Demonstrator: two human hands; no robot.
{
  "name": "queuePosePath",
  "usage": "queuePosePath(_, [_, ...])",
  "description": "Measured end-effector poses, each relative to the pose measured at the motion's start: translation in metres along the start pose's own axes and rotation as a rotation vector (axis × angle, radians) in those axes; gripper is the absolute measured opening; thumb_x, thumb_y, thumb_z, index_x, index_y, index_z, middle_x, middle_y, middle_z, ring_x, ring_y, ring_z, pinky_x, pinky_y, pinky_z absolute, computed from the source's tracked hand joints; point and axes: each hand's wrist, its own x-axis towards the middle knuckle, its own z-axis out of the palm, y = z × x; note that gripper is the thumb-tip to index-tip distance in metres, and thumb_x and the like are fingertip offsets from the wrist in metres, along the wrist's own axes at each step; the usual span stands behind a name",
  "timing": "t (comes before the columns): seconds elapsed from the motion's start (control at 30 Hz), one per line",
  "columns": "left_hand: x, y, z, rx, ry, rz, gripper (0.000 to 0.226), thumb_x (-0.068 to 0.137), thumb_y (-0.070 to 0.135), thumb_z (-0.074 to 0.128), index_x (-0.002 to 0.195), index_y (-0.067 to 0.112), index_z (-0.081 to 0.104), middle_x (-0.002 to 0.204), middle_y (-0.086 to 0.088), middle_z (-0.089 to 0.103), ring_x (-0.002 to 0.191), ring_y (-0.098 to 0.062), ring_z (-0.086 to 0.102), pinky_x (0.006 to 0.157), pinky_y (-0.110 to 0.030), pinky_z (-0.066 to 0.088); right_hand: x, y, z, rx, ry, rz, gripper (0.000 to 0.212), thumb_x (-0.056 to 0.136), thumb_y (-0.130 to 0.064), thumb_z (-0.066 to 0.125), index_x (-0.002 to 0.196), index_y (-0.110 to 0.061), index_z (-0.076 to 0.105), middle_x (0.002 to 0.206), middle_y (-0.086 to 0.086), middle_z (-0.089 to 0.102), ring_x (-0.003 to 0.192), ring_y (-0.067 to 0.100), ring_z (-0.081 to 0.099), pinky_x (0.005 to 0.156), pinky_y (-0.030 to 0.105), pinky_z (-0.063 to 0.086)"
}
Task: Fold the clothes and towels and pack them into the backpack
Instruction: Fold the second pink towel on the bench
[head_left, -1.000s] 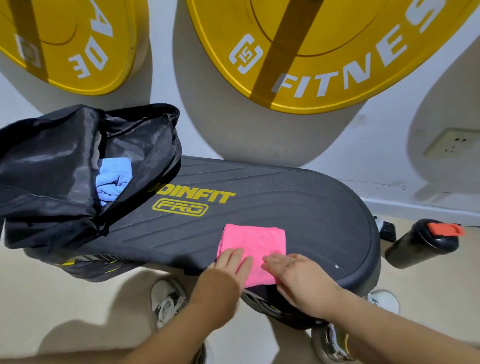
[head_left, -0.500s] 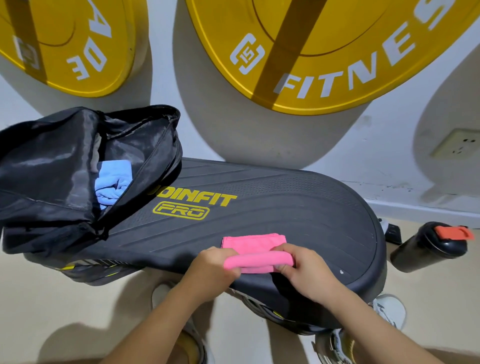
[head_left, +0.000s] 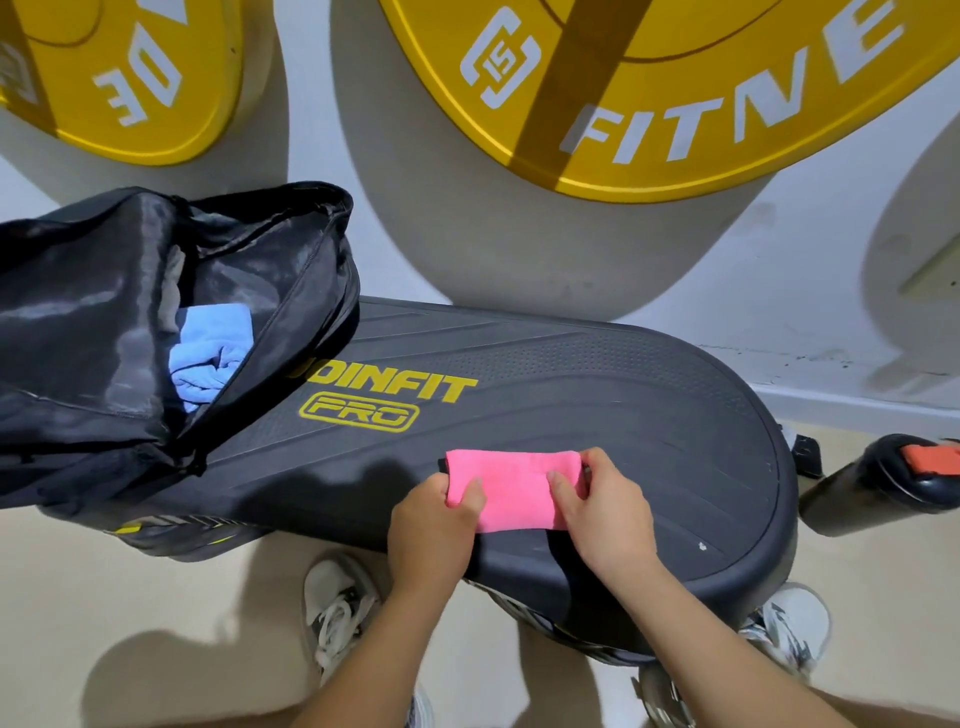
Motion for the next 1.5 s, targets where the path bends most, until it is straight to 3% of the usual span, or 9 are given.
queuePosePath(0.17, [0.0, 0.011, -0.002, 0.073, 0.103, 0.044, 0.039, 0.075, 0.028, 0.068, 0.109, 0.027, 0.048, 0.1, -0.006, 0.062, 0.094, -0.033, 0.056, 0.076, -0.04, 0.047, 0.004, -0.006, -0.003, 0.02, -0.014, 0.016, 0.026, 0.089, -0.04, 0.056, 0.101, -0.025, 0.038, 0.09, 0.006, 0.064, 0.089, 0.036, 0.059, 0.067, 0.035, 0.039])
queuePosePath(0.27, [0.0, 0.015, 0.001, 0.374, 0.292, 0.616, 0.05, 0.067, 0.019, 0.067, 0.116, 0.028, 0.058, 0.107, -0.002, 0.058, 0.096, -0.027, 0.054, 0.077, -0.04, 0.044, 0.005, -0.009, -0.004, 0.029, -0.014, 0.004, 0.028, 0.088, -0.037, 0.057, 0.099, -0.027, 0.033, 0.085, 0.005, 0.063, 0.084, 0.035, 0.059, 0.066, 0.036, 0.04])
queuePosePath(0.37, [-0.004, 0.002, 0.016, 0.5, 0.066, 0.983, 0.047, 0.072, 0.029, 0.052, 0.116, 0.02, 0.064, 0.117, -0.006, 0.062, 0.104, -0.026, 0.059, 0.089, -0.037, 0.049, 0.007, -0.009, -0.005, 0.03, -0.017, 0.005, 0.03, 0.087, -0.036, 0.057, 0.101, -0.029, 0.032, 0.084, 0.004, 0.063, 0.078, 0.033, 0.055, 0.065, 0.036, 0.042])
queuePosePath(0.67, [-0.003, 0.007, 0.03, 0.5, 0.096, 0.951, 0.037, 0.076, 0.015, 0.04, 0.099, 0.013, 0.068, 0.093, -0.005, 0.068, 0.081, -0.023, 0.066, 0.072, -0.031, 0.056, -0.008, 0.013, -0.001, -0.313, 0.123, -0.685, 0.036, 0.087, -0.031, 0.057, 0.122, -0.026, 0.053, 0.138, -0.006, 0.047, 0.133, 0.015, 0.04, 0.085, 0.033, 0.045])
queuePosePath(0.9, [0.009, 0.041, 0.007, 0.619, -0.126, 0.649, 0.043, 0.077, 0.023, 0.066, 0.119, 0.025, 0.055, 0.112, 0.003, 0.063, 0.103, -0.022, 0.061, 0.079, -0.03, 0.05, 0.019, 0.019, -0.016, -0.096, -0.143, -0.465, 0.042, 0.079, -0.033, 0.063, 0.121, -0.031, 0.058, 0.122, -0.013, 0.064, 0.115, 0.012, 0.058, 0.088, 0.034, 0.05])
queuePosePath(1.03, [0.018, 0.059, -0.031, -0.018, -0.36, 0.358, 0.038, 0.071, 0.03, 0.058, 0.11, 0.027, 0.058, 0.104, 0.007, 0.068, 0.101, -0.02, 0.062, 0.081, -0.028, 0.047, 0.029, -0.018, -0.051, 0.61, -0.294, -0.053, 0.031, 0.084, -0.025, 0.071, 0.111, -0.013, 0.063, 0.1, -0.001, 0.069, 0.092, 0.016, 0.063, 0.072, 0.022, 0.048])
queuePosePath(1.2, [-0.032, 0.087, -0.068, -1.004, -0.418, 0.079, 0.025, 0.084, 0.006, 0.063, 0.108, 0.009, 0.06, 0.099, -0.014, 0.071, 0.085, -0.021, 0.068, 0.076, -0.033, 0.054, -0.02, -0.071, -0.102, 0.62, -0.451, -0.091, 0.048, 0.087, -0.062, 0.052, 0.121, -0.028, 0.054, 0.118, -0.01, 0.065, 0.104, 0.006, 0.063, 0.089, 0.028, 0.047])
queuePosePath(1.33, [-0.073, 0.103, -0.08, -1.222, -0.369, 0.004, 0.021, 0.092, 0.003, 0.053, 0.112, 0.006, 0.06, 0.1, -0.018, 0.071, 0.086, -0.024, 0.069, 0.074, -0.032, 0.056, -0.069, -0.099, -0.108, 0.337, -0.069, -0.364, 0.017, 0.099, -0.033, 0.041, 0.112, -0.029, 0.052, 0.104, -0.005, 0.059, 0.097, 0.01, 0.055, 0.08, 0.029, 0.041])
queuePosePath(1.5, [-0.078, 0.104, -0.109, -1.121, -0.191, 0.27, 0.059, 0.069, 0.025, 0.077, 0.123, 0.027, 0.052, 0.111, -0.009, 0.069, 0.094, -0.019, 0.067, 0.08, -0.031, 0.054, -0.094, -0.101, -0.127, 0.294, -0.015, -0.551, 0.039, 0.101, -0.024, 0.038, 0.137, -0.039, 0.039, 0.107, -0.008, 0.052, 0.098, 0.0, 0.047, 0.077, 0.009, 0.036])
